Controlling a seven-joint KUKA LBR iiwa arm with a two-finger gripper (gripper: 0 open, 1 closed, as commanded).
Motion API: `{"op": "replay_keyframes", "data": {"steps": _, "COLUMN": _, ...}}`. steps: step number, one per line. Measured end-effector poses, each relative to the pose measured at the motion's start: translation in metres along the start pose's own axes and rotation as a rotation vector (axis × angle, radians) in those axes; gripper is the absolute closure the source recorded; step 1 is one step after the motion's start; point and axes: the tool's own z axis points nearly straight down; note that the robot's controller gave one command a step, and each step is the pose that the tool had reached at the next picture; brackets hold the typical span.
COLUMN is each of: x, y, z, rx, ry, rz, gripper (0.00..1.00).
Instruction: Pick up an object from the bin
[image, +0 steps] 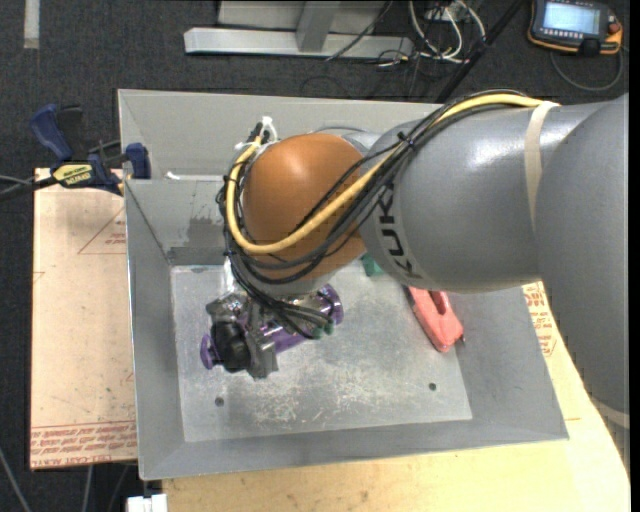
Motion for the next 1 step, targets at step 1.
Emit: {"op": "replay_keyframes", "data": {"steps": 1, "x": 0.0083, "y": -0.0020, "z": -0.0397, "rx": -0.002, "ry": 0.008, "rz": 0.009, "gripper": 1.00}}
